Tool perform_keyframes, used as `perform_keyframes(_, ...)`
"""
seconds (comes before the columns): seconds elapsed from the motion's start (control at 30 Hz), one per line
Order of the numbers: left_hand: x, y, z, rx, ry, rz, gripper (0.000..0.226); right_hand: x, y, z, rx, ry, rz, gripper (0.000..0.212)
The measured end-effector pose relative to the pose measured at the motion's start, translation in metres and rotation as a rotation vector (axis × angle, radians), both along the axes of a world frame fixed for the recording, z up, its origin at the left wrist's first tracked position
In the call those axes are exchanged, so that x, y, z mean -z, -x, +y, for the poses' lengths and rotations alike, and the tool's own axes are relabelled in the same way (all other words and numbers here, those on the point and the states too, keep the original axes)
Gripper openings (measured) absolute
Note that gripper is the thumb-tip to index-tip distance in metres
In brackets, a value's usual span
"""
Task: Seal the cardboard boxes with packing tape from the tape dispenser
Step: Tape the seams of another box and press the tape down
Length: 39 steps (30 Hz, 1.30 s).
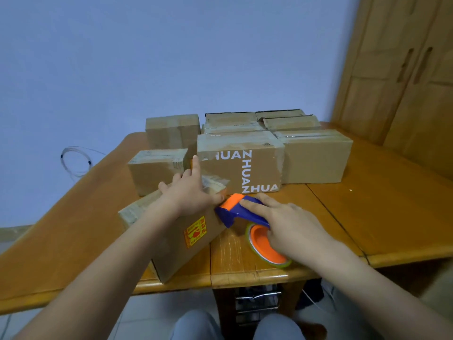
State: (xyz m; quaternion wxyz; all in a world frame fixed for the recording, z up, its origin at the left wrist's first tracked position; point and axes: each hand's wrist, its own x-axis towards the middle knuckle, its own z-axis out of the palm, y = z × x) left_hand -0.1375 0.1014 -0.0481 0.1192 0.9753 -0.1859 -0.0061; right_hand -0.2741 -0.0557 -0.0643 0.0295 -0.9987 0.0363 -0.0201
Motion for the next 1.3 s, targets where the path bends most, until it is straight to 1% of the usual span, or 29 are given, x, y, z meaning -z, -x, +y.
perform_keyframes(0.23, 0.001, -0.002, -0.008, 0.013, -0.080, -0.045, 0.106, -0.041, -0.024, 0.002, -0.099, 0.146, 0.080, 0.067)
perform_keyframes(0.5, 0.006, -0.005, -0.009, -0.013, -0.033, -0.061, 0.103, -0.083, -0.046, 0.017, -0.101, 0.211, 0.210, 0.062)
perform_keyframes(0.63, 0.005, -0.005, -0.009, -0.011, -0.015, -0.051, 0.102, -0.090, -0.052, 0.020, -0.146, 0.270, 0.264, 0.058)
perform_keyframes(0.83, 0.002, -0.001, -0.009, -0.015, -0.006, -0.040, 0.099, -0.097, -0.064, 0.027, -0.154, 0.451, 0.295, 0.048)
perform_keyframes(1.0, 0.000, 0.003, -0.011, -0.038, -0.043, -0.019, 0.097, -0.101, -0.060, 0.030, -0.196, 0.464, 0.315, 0.056)
perform_keyframes(1.13, -0.001, 0.006, -0.009, -0.048, -0.056, -0.019, 0.097, -0.083, -0.058, 0.032, -0.159, 0.524, 0.337, 0.047)
perform_keyframes(1.2, -0.001, 0.004, -0.008, -0.036, -0.040, -0.020, 0.098, -0.071, -0.055, 0.024, -0.176, 0.491, 0.360, 0.052)
perform_keyframes(1.3, 0.000, 0.004, -0.006, -0.021, -0.021, -0.033, 0.098, -0.075, -0.049, -0.009, -0.147, 0.269, 0.272, 0.066)
